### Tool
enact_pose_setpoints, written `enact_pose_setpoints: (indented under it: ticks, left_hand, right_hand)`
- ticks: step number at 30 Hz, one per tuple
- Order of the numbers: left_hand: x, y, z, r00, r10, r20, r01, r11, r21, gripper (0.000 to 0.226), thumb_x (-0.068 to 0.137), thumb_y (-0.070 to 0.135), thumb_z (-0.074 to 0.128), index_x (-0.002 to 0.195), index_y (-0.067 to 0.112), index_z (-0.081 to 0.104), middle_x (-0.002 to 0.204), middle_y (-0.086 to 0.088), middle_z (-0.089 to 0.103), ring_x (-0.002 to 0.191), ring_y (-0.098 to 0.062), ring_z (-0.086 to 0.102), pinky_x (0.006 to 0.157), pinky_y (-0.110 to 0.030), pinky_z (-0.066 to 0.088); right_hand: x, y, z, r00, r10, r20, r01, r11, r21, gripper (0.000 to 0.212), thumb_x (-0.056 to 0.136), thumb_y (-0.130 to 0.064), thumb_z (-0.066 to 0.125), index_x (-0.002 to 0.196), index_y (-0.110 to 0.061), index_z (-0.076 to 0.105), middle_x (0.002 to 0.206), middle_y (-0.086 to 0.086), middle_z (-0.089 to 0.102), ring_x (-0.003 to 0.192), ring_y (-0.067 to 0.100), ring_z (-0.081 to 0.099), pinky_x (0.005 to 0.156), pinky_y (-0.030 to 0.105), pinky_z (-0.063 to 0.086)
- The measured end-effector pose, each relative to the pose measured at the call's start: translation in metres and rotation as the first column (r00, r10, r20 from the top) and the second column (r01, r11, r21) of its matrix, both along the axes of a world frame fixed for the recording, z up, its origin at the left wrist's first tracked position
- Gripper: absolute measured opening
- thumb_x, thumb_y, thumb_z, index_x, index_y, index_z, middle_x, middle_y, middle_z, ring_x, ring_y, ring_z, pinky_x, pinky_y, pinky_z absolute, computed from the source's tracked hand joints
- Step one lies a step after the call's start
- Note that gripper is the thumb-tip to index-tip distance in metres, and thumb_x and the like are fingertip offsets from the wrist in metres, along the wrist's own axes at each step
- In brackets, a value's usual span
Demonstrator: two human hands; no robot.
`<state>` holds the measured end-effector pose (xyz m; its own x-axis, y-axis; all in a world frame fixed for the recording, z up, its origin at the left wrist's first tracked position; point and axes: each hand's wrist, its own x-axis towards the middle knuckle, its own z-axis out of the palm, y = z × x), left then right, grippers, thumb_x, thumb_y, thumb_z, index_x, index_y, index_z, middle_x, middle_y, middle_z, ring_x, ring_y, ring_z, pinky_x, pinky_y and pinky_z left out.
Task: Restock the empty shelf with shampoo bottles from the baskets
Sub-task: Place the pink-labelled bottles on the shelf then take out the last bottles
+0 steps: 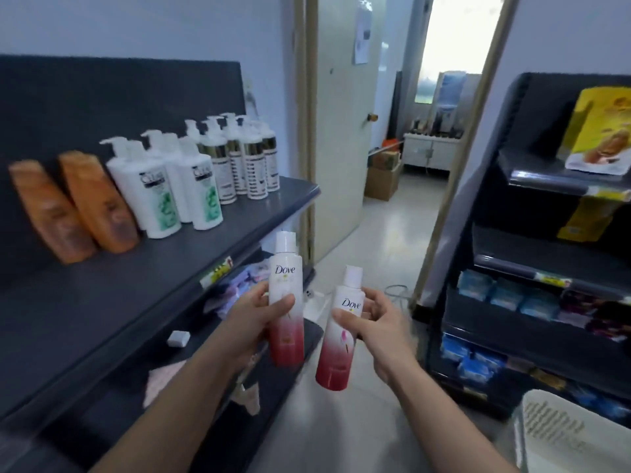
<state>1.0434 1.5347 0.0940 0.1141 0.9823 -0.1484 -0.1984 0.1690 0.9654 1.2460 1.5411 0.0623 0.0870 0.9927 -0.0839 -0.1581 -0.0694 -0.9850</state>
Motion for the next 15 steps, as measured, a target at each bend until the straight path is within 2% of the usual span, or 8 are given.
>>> enact_pose_setpoints:
  ticks: [3,5,10,12,15]
  left_hand:
    - [-0.048,0.006,0.017,0.995,0.094,-0.013,-0.093,0.994,0.063,0.045,0.072,0.013,0.079,0.112,0.011,0.061,0.097,-0.013,0.072,0.084,-0.027,0.067,0.077,-0.039,0.050]
    - [-0.076,0.010,0.025,0.987,0.158,-0.035,-0.153,0.982,0.108,0.047,0.073,0.013,0.079,0.114,0.007,0.058,0.101,-0.014,0.072,0.089,-0.030,0.064,0.079,-0.043,0.046]
    - [-0.136,0.017,0.042,0.950,0.311,-0.023,-0.305,0.941,0.149,0.042,0.079,0.001,0.073,0.118,0.004,0.057,0.109,-0.015,0.072,0.096,-0.030,0.067,0.090,-0.049,0.051]
    - [-0.159,0.019,0.046,0.930,0.364,-0.053,-0.351,0.920,0.172,0.037,0.083,-0.002,0.068,0.118,0.005,0.059,0.112,-0.015,0.071,0.099,-0.028,0.067,0.087,-0.043,0.053]
    - [-0.189,0.020,0.050,0.894,0.439,-0.087,-0.417,0.887,0.198,0.038,0.082,0.000,0.070,0.118,0.009,0.063,0.110,-0.011,0.072,0.091,-0.019,0.070,0.071,-0.027,0.056]
  right_hand:
    - [-0.047,0.024,0.020,0.996,0.086,0.015,-0.086,0.995,0.058,0.050,0.071,0.006,0.081,0.112,-0.015,0.062,0.094,0.008,0.072,0.077,0.017,0.069,0.066,0.033,0.057]
    - [-0.077,0.039,0.033,0.991,0.128,0.035,-0.131,0.986,0.106,0.049,0.070,0.007,0.081,0.110,-0.015,0.062,0.094,0.009,0.071,0.078,0.019,0.067,0.069,0.034,0.057]
    - [-0.148,0.068,0.059,0.965,0.258,0.051,-0.263,0.944,0.200,0.053,0.070,0.011,0.080,0.113,-0.012,0.061,0.089,0.001,0.072,0.070,0.004,0.068,0.064,0.021,0.056]
    - [-0.172,0.076,0.066,0.948,0.313,0.059,-0.318,0.921,0.223,0.052,0.070,0.009,0.081,0.112,-0.015,0.062,0.092,0.001,0.072,0.075,0.006,0.069,0.069,0.024,0.057]
    - [-0.204,0.089,0.073,0.921,0.387,0.052,-0.388,0.895,0.220,0.056,0.070,0.008,0.081,0.119,-0.010,0.060,0.096,0.005,0.073,0.086,0.016,0.070,0.079,0.035,0.059]
